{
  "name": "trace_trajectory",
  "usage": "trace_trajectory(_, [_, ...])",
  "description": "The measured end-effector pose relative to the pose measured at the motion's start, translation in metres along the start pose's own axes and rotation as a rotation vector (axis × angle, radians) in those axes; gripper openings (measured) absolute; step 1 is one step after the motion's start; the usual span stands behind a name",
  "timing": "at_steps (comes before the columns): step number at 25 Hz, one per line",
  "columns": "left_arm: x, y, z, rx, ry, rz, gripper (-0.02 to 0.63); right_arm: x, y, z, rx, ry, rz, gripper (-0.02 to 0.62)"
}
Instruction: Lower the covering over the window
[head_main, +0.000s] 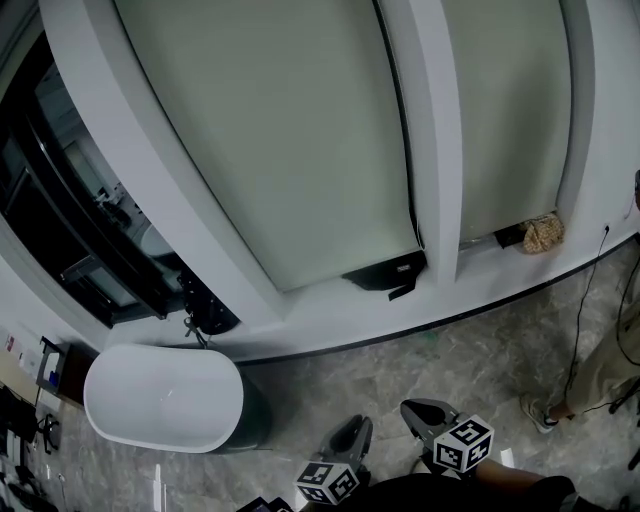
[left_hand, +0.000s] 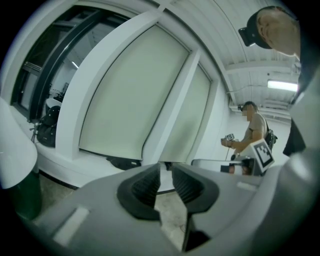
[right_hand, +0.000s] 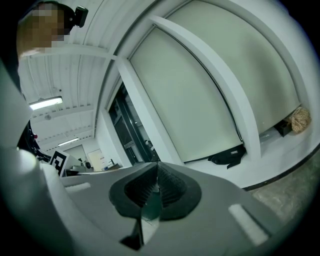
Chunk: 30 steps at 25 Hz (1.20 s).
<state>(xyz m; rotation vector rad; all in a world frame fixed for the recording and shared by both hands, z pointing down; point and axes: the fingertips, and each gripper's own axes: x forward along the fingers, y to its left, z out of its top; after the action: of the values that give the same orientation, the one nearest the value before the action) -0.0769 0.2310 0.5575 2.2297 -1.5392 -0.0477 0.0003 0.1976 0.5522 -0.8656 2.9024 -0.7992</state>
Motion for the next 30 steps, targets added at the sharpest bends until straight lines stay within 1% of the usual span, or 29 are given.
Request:
trace_trajectory(1, [-0.004,0.001,0.000,0.005,0.005,-0.004,0.073,0.000,0.003,-0.001,0.003,0.000,-0.003,0.008])
trace_trajectory(4, [-0.007,0.002,0.014,0.024,-0.005,-0.029,0.021,0.007,0.009,0.004,0.005,-0.014,-0.012,0.008])
trace_trajectory(7, [-0.006,0.007,0.041,0.016,-0.021,-0.040,0.021,0.015,0.018,0.020,-0.004,-0.043,-0.031,0.008])
trace_trajectory(10, [-0.004,0.009,0.055,0.026,-0.044,-0.099,0.023,0.015,0.027,0.039,-0.036,-0.076,-0.061,0.008])
trace_trajectory(13, [-0.006,0.003,0.067,0.030,-0.047,-0.152,0.023,0.020,0.040,0.058,-0.054,-0.097,-0.073,0.008])
trace_trajectory(16, [-0.005,0.000,0.076,0.009,-0.030,-0.194,0.023,0.027,0.052,0.069,-0.033,-0.127,-0.095,0.008])
trace_trajectory(18, [-0.006,-0.001,0.083,-0.006,-0.037,-0.211,0.023,0.031,0.061,0.062,-0.008,-0.130,-0.109,0.008])
trace_trajectory(19, [-0.009,-0.001,0.083,-0.001,-0.044,-0.212,0.023,0.032,0.066,0.054,-0.003,-0.122,-0.111,0.008])
trace_trajectory(22, [-0.023,0.007,0.073,0.020,-0.050,-0.191,0.025,0.033,0.074,0.037,0.004,-0.115,-0.122,0.008])
trace_trajectory(26, [-0.037,0.023,0.060,-0.018,-0.046,-0.161,0.025,0.032,0.080,0.025,0.015,-0.127,-0.142,0.008])
trace_trajectory(30, [-0.040,0.021,0.059,-0.009,-0.036,-0.167,0.025,0.034,0.087,0.023,0.005,-0.122,-0.131,0.008])
